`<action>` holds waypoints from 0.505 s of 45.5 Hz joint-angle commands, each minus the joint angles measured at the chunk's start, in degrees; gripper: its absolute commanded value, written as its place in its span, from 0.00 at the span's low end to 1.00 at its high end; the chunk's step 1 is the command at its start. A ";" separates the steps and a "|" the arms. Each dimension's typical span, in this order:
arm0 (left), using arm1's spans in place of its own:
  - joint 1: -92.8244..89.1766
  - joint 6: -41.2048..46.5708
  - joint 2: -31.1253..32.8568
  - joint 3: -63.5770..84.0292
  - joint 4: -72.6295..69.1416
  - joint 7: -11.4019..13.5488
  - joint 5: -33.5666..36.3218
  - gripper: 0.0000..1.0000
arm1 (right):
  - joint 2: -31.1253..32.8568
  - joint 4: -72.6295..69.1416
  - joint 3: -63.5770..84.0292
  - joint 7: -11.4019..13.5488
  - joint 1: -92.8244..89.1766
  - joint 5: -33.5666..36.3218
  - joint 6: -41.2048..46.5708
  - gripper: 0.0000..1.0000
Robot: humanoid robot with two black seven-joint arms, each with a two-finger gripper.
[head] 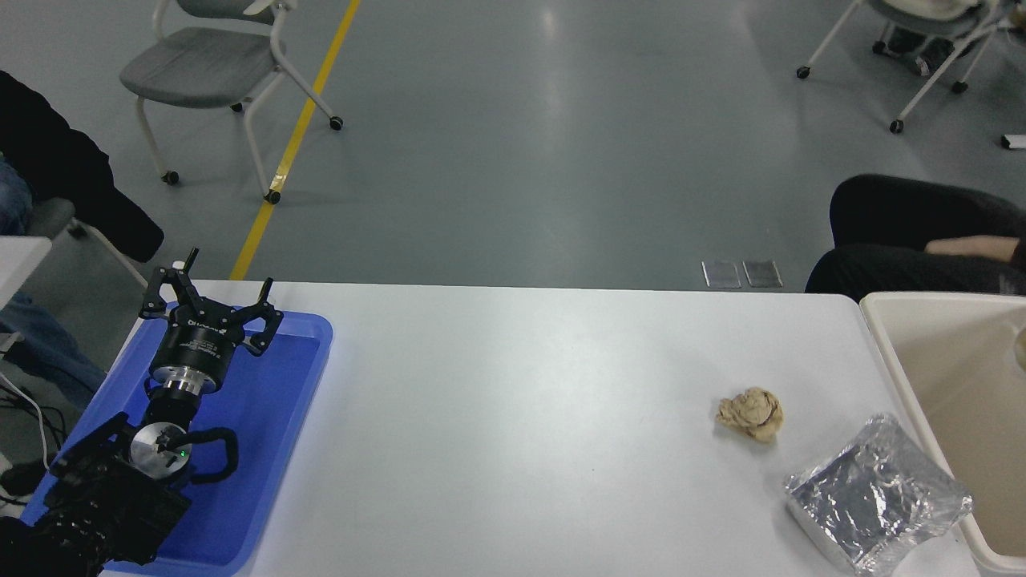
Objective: Pick up paper cup place in dustbin
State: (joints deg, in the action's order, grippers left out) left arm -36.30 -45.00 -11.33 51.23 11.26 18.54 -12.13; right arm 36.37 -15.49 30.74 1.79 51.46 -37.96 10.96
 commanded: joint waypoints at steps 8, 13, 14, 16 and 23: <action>0.00 0.00 -0.01 0.01 0.08 0.00 0.00 1.00 | -5.51 6.35 -8.15 0.14 -8.40 6.15 -3.13 0.00; 0.00 0.00 -0.01 -0.08 0.08 0.00 0.00 1.00 | -5.95 6.26 -9.11 0.06 -9.36 6.15 -3.22 0.00; 0.00 0.00 -0.01 -0.08 -0.10 0.00 0.00 1.00 | -5.96 6.08 -9.46 -0.03 -9.45 6.15 -3.22 0.00; 0.00 0.00 -0.01 0.01 0.08 0.00 0.00 1.00 | -5.96 6.08 -10.25 -0.03 -9.54 6.15 -3.22 0.00; 0.00 0.00 -0.01 0.01 -0.10 0.00 0.00 1.00 | -5.87 6.17 -11.31 -0.12 -9.63 6.15 -3.13 0.00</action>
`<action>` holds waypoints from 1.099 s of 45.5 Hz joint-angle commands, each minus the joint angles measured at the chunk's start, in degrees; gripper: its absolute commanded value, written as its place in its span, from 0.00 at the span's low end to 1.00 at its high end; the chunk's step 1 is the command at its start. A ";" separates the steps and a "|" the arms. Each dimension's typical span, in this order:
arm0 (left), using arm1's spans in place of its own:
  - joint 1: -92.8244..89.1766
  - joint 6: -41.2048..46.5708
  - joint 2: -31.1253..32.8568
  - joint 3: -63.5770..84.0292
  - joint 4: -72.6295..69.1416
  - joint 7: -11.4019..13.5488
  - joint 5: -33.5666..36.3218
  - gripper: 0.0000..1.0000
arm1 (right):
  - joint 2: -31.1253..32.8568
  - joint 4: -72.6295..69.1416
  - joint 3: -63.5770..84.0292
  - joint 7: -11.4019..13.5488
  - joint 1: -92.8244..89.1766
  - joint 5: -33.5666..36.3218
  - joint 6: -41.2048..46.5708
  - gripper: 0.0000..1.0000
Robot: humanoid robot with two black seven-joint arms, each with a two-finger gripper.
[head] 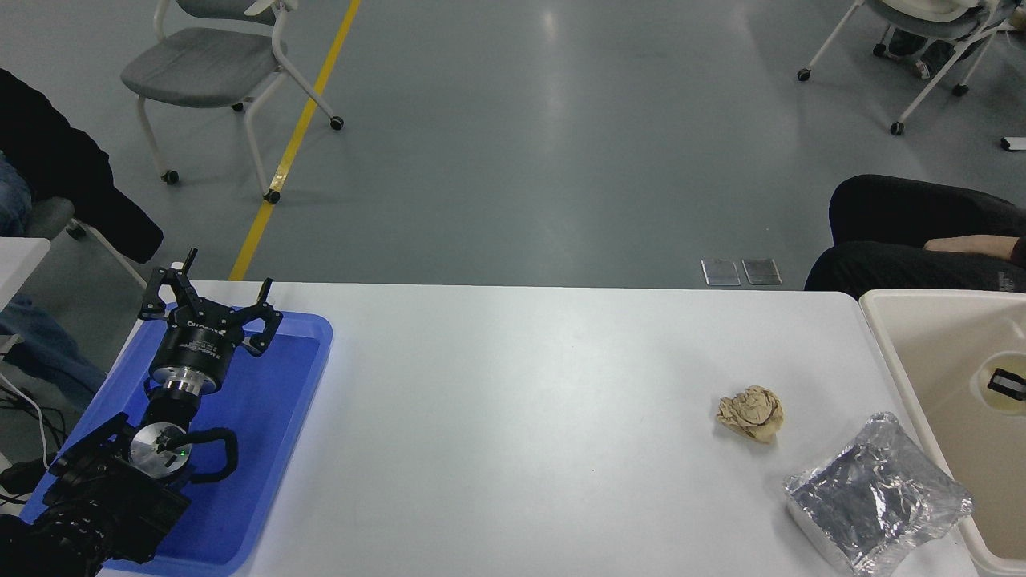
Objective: Pick up paper cup place in dustbin
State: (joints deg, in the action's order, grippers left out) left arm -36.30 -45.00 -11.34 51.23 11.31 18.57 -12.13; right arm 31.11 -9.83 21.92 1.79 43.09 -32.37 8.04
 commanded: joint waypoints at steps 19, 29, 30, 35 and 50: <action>0.00 0.00 0.00 0.01 0.02 -0.03 0.00 1.00 | -1.22 -0.72 -2.23 -0.20 -1.17 0.64 0.05 1.00; -0.09 0.00 0.00 -0.07 0.02 -0.11 0.00 1.00 | -0.61 -5.98 -1.53 -0.20 1.90 -0.06 0.31 1.00; -0.09 0.00 0.00 0.01 0.02 -0.11 0.00 1.00 | -0.43 -6.60 -1.35 -0.20 2.52 -0.07 0.40 1.00; -0.09 0.00 0.09 -0.07 0.02 -0.11 0.00 1.00 | 0.53 -7.57 0.31 -0.20 4.80 -0.24 0.57 1.00; -0.17 0.00 0.09 -0.07 0.02 -0.11 0.00 1.00 | 6.86 -23.82 12.62 -0.12 20.71 -0.42 2.07 1.00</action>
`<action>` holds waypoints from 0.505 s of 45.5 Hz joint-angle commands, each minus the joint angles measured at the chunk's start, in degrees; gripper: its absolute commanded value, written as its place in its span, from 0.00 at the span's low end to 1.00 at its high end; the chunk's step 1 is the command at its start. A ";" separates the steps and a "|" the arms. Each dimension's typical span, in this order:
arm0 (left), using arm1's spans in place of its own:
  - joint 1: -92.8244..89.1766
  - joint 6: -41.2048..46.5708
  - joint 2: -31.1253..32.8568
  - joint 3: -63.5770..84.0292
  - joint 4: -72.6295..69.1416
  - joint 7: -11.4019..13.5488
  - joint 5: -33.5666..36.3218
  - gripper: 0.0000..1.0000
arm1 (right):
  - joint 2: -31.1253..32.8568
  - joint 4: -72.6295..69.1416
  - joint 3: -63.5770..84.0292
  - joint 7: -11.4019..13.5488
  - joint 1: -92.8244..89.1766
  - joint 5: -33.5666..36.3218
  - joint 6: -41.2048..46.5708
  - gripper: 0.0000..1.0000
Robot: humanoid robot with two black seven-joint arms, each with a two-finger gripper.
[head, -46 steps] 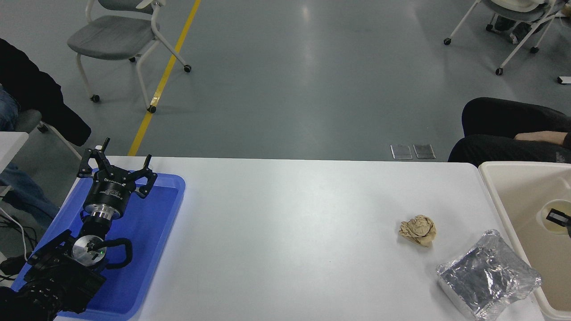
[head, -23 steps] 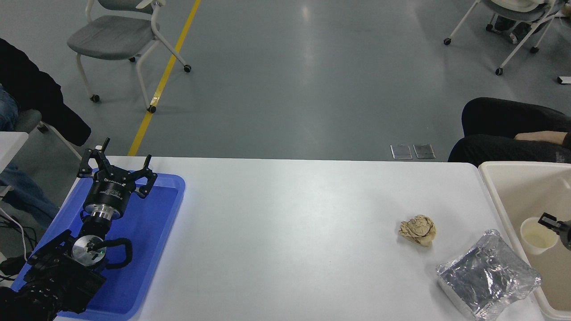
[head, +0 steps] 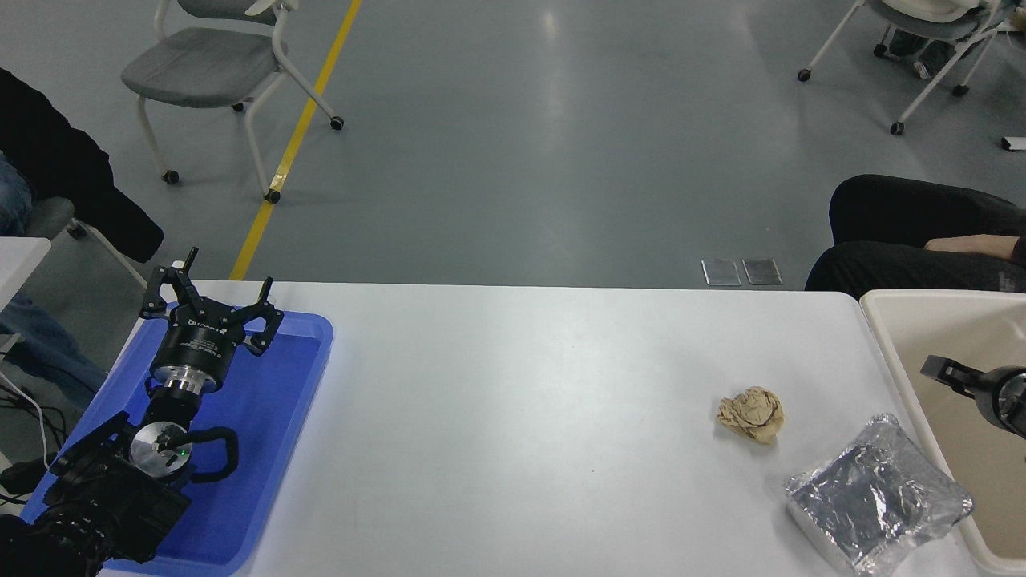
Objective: Pick up paper cup place in dustbin
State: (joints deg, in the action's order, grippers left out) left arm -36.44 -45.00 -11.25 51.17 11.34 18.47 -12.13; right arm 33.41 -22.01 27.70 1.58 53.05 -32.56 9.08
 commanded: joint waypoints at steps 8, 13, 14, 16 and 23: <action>-0.03 0.00 0.09 -0.02 0.00 -0.01 0.00 1.00 | 7.54 -22.97 8.33 0.44 19.71 -4.70 2.51 1.00; -0.03 0.00 0.09 -0.02 0.00 -0.01 0.00 1.00 | 8.08 -31.14 12.63 0.53 27.44 -6.29 6.73 1.00; -0.03 0.00 0.09 -0.02 0.00 -0.01 0.00 1.00 | 8.08 -32.81 14.03 0.61 29.29 -6.64 7.26 1.00; -0.03 0.00 0.00 -0.02 0.00 -0.01 0.00 1.00 | 7.90 -35.89 17.54 0.53 33.06 -7.25 8.14 1.00; -0.03 0.00 0.09 -0.02 0.00 -0.01 0.00 1.00 | 6.41 -46.88 29.33 0.53 46.34 -7.78 10.60 1.00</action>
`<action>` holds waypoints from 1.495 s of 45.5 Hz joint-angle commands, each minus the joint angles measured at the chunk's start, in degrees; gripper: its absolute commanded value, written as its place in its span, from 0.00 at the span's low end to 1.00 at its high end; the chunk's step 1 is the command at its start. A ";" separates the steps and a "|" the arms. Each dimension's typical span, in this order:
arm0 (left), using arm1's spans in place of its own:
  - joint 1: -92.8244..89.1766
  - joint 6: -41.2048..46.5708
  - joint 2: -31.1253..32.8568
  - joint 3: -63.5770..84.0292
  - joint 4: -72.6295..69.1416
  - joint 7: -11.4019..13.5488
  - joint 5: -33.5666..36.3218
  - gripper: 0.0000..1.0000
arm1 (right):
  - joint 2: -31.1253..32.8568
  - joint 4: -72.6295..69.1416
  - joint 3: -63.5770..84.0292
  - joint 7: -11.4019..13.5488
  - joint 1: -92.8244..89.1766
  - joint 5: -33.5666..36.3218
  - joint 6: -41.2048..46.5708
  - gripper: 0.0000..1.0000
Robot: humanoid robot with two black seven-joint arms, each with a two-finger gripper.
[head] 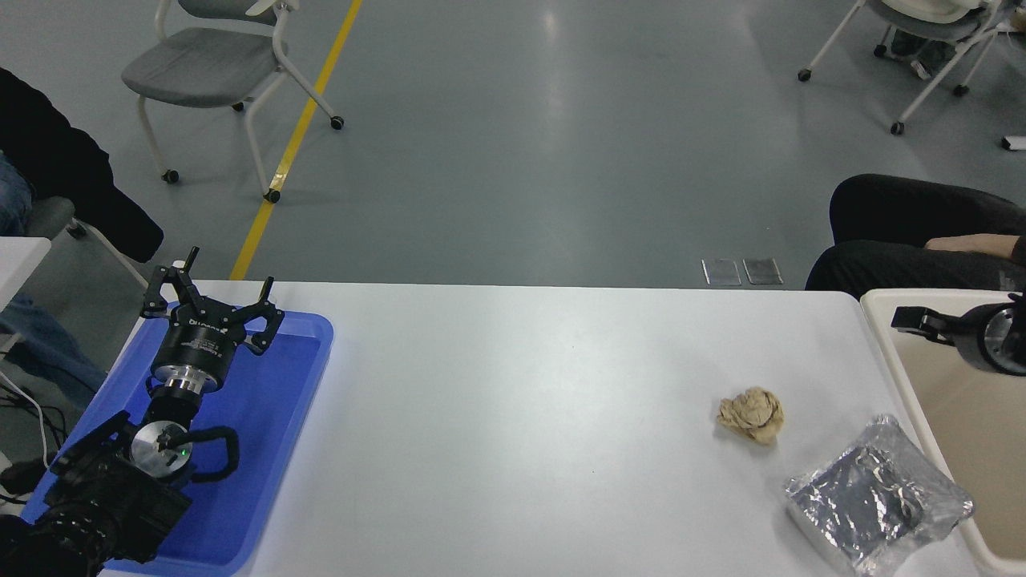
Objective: Pick up paper cup place in dustbin
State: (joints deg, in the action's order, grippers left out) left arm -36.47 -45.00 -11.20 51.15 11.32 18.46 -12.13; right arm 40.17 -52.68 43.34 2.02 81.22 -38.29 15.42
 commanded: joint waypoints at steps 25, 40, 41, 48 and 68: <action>0.18 0.00 -0.14 0.00 0.01 0.09 0.00 1.00 | -15.65 -33.63 18.36 0.00 40.42 13.67 19.56 1.00; 0.18 0.00 -0.14 0.00 -0.16 0.09 0.00 1.00 | -26.11 -33.19 21.79 0.26 44.99 24.30 22.89 1.00; 0.18 0.00 -0.14 0.00 0.01 0.09 0.00 1.00 | -26.55 -33.19 21.88 0.26 45.43 25.36 23.25 1.00; 0.18 0.00 -0.14 0.00 -0.16 0.09 0.00 1.00 | -29.45 -33.19 21.09 0.17 48.07 31.08 24.31 1.00; 0.26 0.00 -0.23 0.00 -0.16 0.09 0.00 1.00 | -30.07 -33.36 21.79 -0.18 51.23 33.54 26.77 1.00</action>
State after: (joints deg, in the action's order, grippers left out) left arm -36.24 -45.00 -11.34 51.18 11.25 18.55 -12.13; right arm 10.41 -85.65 64.66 1.92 130.20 -6.98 40.96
